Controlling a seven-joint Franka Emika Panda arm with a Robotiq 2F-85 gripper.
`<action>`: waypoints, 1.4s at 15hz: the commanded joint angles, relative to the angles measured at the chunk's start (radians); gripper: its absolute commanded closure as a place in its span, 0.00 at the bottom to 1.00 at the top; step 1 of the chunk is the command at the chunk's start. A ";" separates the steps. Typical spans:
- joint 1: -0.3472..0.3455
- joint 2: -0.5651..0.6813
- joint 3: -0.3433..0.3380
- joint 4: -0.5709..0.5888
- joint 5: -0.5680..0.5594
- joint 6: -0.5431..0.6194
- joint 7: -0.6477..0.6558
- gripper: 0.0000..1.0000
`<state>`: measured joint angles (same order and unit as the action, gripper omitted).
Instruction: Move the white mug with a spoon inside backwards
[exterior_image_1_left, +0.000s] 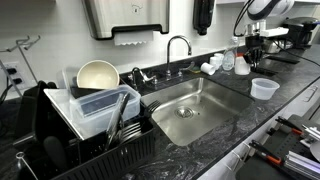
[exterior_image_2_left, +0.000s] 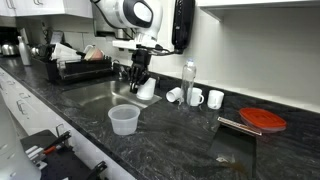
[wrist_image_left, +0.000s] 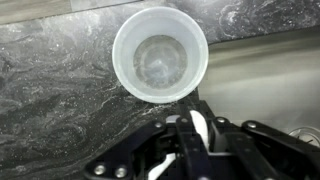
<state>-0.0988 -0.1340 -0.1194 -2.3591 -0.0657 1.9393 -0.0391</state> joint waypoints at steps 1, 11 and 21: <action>-0.003 0.021 0.002 0.026 0.000 -0.017 -0.039 0.97; -0.002 0.043 0.001 0.042 0.006 -0.033 -0.069 0.97; -0.035 0.210 -0.049 0.270 -0.055 -0.147 -0.527 0.97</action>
<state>-0.1165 -0.0166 -0.1664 -2.2072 -0.1119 1.8779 -0.4332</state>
